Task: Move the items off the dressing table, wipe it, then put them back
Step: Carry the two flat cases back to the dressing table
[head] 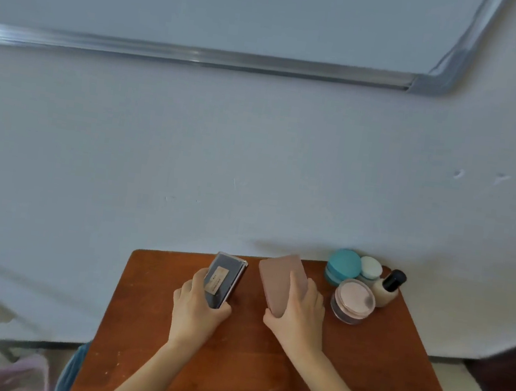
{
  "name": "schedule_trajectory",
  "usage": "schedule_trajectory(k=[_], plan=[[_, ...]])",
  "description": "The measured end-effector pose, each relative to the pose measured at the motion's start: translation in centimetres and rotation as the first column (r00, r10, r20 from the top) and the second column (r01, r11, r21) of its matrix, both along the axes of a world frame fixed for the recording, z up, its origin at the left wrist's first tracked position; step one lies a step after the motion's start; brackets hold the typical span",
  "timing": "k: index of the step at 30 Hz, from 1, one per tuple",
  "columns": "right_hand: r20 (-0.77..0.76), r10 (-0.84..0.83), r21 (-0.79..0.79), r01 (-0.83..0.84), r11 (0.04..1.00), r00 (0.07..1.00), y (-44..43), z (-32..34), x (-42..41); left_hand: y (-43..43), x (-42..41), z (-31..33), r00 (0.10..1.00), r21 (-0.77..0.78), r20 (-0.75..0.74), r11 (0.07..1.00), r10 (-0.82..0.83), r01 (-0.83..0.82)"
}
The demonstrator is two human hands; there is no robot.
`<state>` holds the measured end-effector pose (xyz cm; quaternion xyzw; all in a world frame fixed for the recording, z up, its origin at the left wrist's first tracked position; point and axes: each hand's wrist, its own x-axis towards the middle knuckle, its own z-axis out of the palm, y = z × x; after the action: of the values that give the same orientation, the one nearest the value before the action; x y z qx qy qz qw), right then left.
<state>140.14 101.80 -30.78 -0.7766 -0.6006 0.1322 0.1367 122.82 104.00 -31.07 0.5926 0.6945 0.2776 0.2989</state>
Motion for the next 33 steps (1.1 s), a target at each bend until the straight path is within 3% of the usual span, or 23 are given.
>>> schedule_trajectory(k=[12,20,26,33], plan=[[0.082,-0.254,0.178,0.237,0.955,0.964,-12.7,4.6,-5.7,-4.9,-4.0,3.7,0.92,0.188,0.133,0.92,-0.37,0.343],[0.074,-0.561,0.204,0.538,0.818,0.825,-25.2,7.1,-2.9,-12.7,2.2,5.7,0.686,0.262,0.161,0.701,-0.709,0.663],[0.066,-0.819,0.19,0.799,0.571,0.57,-41.8,7.5,-2.3,-24.9,8.7,7.1,0.37,0.289,0.14,0.395,-0.918,0.872],[0.061,-0.979,0.194,0.96,0.2,0.192,-63.2,8.9,-6.4,-44.6,12.3,8.2,0.059,0.222,0.204,0.105,-0.977,0.969]])
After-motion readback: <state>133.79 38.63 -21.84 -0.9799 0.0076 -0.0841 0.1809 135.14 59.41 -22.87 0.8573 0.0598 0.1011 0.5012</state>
